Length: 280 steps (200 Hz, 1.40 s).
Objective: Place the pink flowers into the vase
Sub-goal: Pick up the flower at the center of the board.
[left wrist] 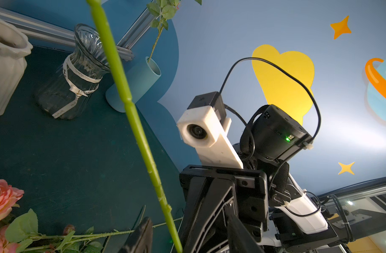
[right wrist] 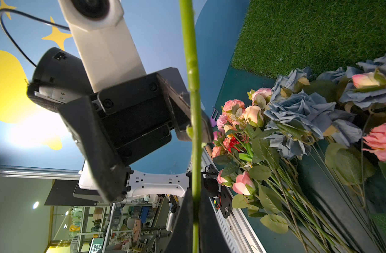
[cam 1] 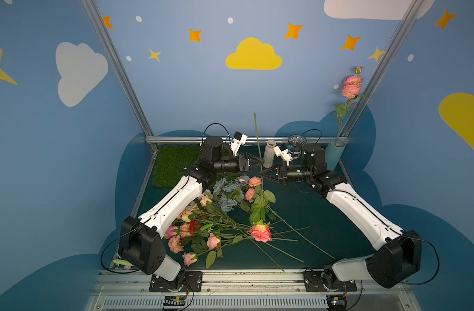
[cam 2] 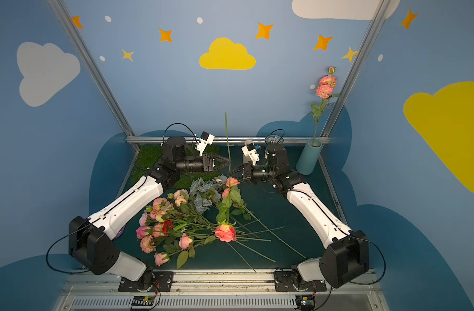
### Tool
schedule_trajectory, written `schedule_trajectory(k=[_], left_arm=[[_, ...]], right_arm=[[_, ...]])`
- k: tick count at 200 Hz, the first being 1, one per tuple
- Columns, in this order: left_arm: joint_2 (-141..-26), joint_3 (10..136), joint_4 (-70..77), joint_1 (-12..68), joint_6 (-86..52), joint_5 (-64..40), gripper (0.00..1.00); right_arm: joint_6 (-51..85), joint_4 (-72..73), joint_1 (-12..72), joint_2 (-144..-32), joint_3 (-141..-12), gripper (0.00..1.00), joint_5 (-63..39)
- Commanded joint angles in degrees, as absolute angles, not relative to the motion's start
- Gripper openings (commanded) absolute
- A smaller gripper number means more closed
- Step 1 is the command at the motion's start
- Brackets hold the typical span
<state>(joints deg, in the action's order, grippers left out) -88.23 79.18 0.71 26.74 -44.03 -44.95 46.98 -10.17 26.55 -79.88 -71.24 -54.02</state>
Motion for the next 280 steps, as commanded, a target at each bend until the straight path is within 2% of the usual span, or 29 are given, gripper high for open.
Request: schedule_trajectory(k=[1,44,68,85,98,141,148,162,178,199,223,244,280], left_arm=[[-89.2,80.94,-0.77,26.63,-42.39,-44.44,0.54],[-90.09,81.19,-0.71,26.74,-42.54,-43.57,0.46],[-90.39,81.25,-0.96,26.92,-42.55,-43.45,0.3],[-89.96,81.25,-2.02,26.98,-42.22,-42.51,0.15],[-89.59,81.38,-3.4,26.98,-41.87,-41.59,0.08],[-88.27,82.21,-8.94,26.47,-41.84,-39.07,0.02],[-88.16,82.54,-9.96,26.37,-41.84,-38.85,0.02],[-88.39,83.55,-12.62,25.9,-41.75,-38.23,0.02],[-89.26,85.28,-15.92,24.89,-41.49,-38.33,0.02],[-92.26,89.63,-22.55,22.78,-40.25,-39.53,0.02],[-97.92,97.76,-32.7,21.32,-37.88,-41.67,0.02],[-104.81,110.71,-47.32,22.16,-32.47,-40.49,0.02],[-117.9,137.26,-73.81,25.16,-21.98,-32.25,0.02]], right_arm=[[47.46,-8.87,27.08,-80.07,-72.01,0.0,-56.0],[47.19,-10.58,28.11,-79.63,-72.12,0.0,-55.99],[47.28,-10.72,28.33,-79.15,-71.52,0.0,-55.68],[47.62,-10.57,28.39,-79.01,-71.13,0.0,-55.37],[47.46,-11.06,28.33,-78.87,-71.23,0.0,-54.74],[47.72,-10.24,28.39,-78.31,-71.57,0.0,-53.36],[47.88,-9.92,28.42,-78.26,-71.59,0.04,-53.27],[47.21,-10.14,28.4,-77.64,-71.86,0.21,-52.87],[43.85,-13.96,28.04,-75.86,-73.18,0.32,-50.54],[36.51,-19.94,28.09,-71.63,-74.71,0.42,-44.12],[27.34,-26.51,29.78,-67.3,-74.96,0.44,-32.79],[19.84,-30.44,34.34,-65.91,-74.74,0.44,-20.39],[9.65,-32.87,43.82,-67.01,-73.69,0.43,4.33]])
